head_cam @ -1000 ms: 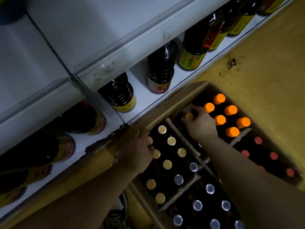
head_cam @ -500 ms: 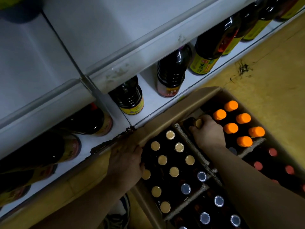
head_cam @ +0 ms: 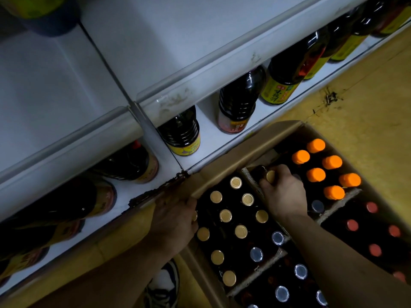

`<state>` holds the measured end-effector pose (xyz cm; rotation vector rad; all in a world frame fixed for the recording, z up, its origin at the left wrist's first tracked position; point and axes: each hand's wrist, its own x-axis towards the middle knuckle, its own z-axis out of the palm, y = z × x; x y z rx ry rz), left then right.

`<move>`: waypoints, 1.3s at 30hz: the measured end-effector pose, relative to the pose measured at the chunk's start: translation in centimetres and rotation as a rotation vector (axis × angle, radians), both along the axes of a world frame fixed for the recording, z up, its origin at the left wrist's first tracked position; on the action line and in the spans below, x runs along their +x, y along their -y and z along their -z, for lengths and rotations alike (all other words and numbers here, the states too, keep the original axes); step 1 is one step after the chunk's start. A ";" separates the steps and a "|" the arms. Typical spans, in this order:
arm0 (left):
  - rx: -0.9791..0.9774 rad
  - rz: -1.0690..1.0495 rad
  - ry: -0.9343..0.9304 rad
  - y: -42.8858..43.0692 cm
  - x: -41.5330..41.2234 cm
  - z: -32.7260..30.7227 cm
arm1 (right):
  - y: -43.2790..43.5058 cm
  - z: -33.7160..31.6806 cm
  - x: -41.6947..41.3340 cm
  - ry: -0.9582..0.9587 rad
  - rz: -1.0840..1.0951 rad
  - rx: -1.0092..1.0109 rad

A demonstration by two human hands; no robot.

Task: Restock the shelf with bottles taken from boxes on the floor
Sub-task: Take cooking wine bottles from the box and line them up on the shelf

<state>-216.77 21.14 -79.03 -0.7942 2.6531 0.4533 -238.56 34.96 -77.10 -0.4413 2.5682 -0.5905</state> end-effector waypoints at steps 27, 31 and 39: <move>0.158 -0.225 -0.259 -1.3 0.2 -15.6 | -1.4 -18.0 0.6 -0.096 -0.081 -0.179; 0.158 -0.272 -0.307 -1.8 0.3 -20.6 | -1.8 -23.7 1.6 -0.091 -0.121 -0.189; 0.179 -0.350 -0.367 -3.2 1.3 -33.2 | -3.0 -36.5 4.2 -0.053 -0.160 -0.211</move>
